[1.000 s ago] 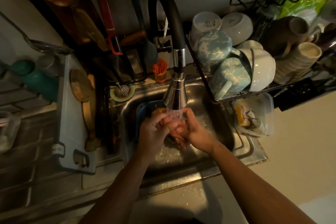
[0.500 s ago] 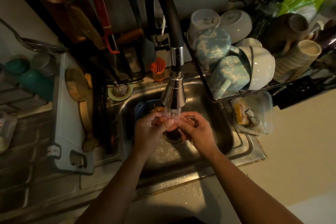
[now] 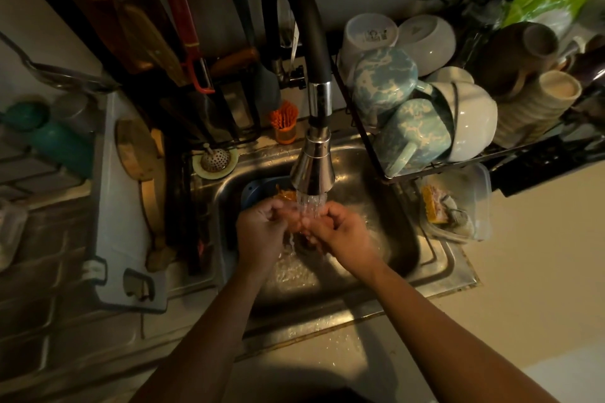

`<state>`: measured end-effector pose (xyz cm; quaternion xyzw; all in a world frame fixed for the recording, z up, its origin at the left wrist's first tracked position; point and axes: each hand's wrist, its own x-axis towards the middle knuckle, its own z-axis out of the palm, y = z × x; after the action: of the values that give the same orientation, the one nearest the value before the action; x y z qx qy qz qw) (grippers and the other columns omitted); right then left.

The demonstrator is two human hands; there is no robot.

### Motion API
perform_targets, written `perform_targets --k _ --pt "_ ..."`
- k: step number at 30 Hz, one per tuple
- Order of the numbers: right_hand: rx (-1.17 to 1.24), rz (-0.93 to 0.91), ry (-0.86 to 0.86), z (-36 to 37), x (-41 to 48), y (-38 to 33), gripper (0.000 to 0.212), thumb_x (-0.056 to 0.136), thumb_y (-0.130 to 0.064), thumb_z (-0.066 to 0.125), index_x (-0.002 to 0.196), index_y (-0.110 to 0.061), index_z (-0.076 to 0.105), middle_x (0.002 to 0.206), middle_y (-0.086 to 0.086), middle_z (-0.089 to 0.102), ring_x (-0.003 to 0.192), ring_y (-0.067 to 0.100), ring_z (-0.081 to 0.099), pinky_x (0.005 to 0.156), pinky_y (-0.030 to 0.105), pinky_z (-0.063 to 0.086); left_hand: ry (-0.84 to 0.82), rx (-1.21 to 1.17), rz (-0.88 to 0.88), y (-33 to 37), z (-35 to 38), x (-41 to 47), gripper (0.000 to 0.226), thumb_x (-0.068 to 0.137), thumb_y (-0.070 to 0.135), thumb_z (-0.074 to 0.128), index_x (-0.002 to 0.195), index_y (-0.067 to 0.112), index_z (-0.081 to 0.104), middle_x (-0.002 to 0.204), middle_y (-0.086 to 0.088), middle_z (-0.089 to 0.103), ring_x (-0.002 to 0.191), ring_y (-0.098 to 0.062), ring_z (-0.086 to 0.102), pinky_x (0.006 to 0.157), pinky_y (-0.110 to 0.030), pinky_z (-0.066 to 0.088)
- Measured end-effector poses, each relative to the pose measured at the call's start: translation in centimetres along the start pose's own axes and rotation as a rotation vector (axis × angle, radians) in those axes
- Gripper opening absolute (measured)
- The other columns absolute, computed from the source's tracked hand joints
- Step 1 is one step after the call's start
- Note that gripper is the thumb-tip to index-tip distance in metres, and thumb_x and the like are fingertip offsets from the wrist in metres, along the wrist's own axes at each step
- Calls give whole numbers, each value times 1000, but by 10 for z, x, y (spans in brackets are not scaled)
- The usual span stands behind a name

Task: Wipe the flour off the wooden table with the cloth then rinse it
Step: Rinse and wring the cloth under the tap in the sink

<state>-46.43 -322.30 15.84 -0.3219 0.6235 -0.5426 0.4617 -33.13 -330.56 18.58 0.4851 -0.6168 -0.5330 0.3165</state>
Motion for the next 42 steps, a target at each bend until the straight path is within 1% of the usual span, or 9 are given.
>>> perform_targets --k 4,7,11,15,23,30,34,39,42 --pt "26 60 -122 -11 -1 5 30 86 -26 75 113 -16 65 92 20 73 77 50 67 68 54 57 138 -58 -18 4 0 8 30 86 0 71 87 30 71 84 9 75 83 -5 71 66 -17 54" --pt "108 100 -18 -18 0 10 42 78 -26 81 116 -17 65 95 19 74 76 34 71 63 36 59 106 -91 47 13 -1 4 29 87 -2 68 94 26 70 87 8 73 84 2 69 68 -12 52" --pt "56 62 57 -15 6 14 20 87 -20 79 105 -18 71 84 5 73 67 11 66 59 24 50 -5 -53 53 14 -8 2 44 90 0 66 100 43 65 102 10 70 95 5 65 73 -10 51" --pt "221 11 74 -7 8 0 16 97 -12 64 112 -6 69 95 18 74 81 24 69 73 33 57 -219 -94 -45 8 -6 -4 41 82 5 75 99 42 72 106 4 73 101 -9 68 75 -21 56" --pt "179 55 -37 -12 5 4 27 88 -25 74 114 -23 70 99 27 72 88 46 68 84 67 54 137 -217 -148 6 -1 5 15 85 2 72 94 13 71 96 -5 74 90 -17 72 67 -21 57" --pt "212 -85 28 3 8 -12 12 95 -1 65 98 -12 68 78 -1 73 68 10 66 65 20 53 -58 -118 -17 1 0 -6 35 81 -11 69 96 20 69 100 0 74 97 -16 70 76 -32 59" --pt "202 -87 -94 0 8 -15 15 90 5 68 97 -8 70 83 7 74 74 16 69 70 25 58 16 -73 3 2 -8 -3 39 84 -10 66 99 27 69 101 4 75 97 -10 70 81 -29 58" --pt "90 -45 110 -1 14 -14 12 91 -3 70 86 -14 71 70 0 72 63 14 64 61 23 56 -124 -87 -22 8 -2 -12 39 83 -8 69 89 30 71 97 9 74 96 -2 68 69 -15 54" --pt "232 -16 51 2 13 -8 11 89 -6 72 92 4 69 82 12 73 73 24 68 68 28 59 -4 -119 -55 9 2 -6 42 84 -10 65 89 32 71 94 6 75 90 -6 70 70 -22 56"
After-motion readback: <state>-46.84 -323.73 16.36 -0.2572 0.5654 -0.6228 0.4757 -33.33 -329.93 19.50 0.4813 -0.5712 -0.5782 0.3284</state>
